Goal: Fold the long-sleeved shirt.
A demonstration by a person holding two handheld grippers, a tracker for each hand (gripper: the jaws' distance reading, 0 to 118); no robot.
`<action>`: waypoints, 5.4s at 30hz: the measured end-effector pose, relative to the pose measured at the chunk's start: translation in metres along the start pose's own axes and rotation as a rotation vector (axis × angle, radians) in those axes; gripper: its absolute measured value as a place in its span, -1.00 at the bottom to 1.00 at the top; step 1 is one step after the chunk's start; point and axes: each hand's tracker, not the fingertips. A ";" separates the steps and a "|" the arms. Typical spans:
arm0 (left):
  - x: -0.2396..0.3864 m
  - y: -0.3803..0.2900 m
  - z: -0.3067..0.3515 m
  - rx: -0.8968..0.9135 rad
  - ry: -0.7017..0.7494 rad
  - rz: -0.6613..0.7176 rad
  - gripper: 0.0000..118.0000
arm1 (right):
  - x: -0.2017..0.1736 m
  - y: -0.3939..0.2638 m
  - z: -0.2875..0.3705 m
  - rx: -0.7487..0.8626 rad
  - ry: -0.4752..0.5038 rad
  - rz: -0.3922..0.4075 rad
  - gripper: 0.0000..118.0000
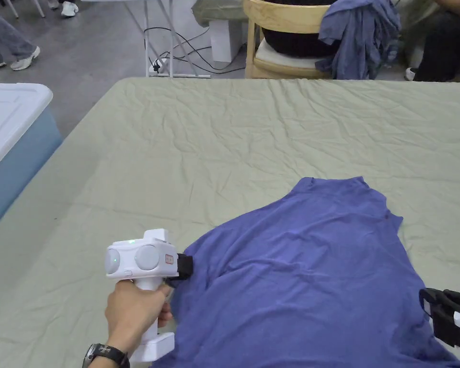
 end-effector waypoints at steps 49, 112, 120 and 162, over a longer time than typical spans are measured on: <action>0.006 -0.015 0.000 0.059 -0.077 -0.013 -0.93 | 0.078 0.175 -0.295 -0.252 -0.011 0.112 -0.68; 0.110 0.207 0.667 1.097 -0.199 -0.216 -0.95 | 0.046 0.407 0.521 0.888 -0.326 0.025 -0.94; 0.111 0.218 0.698 1.137 -0.201 -0.195 -0.95 | 0.038 0.418 0.545 0.916 -0.359 0.036 -0.94; 0.125 0.403 0.582 1.128 -0.080 -0.194 -0.95 | 0.075 0.588 0.339 0.875 -0.387 0.074 -0.94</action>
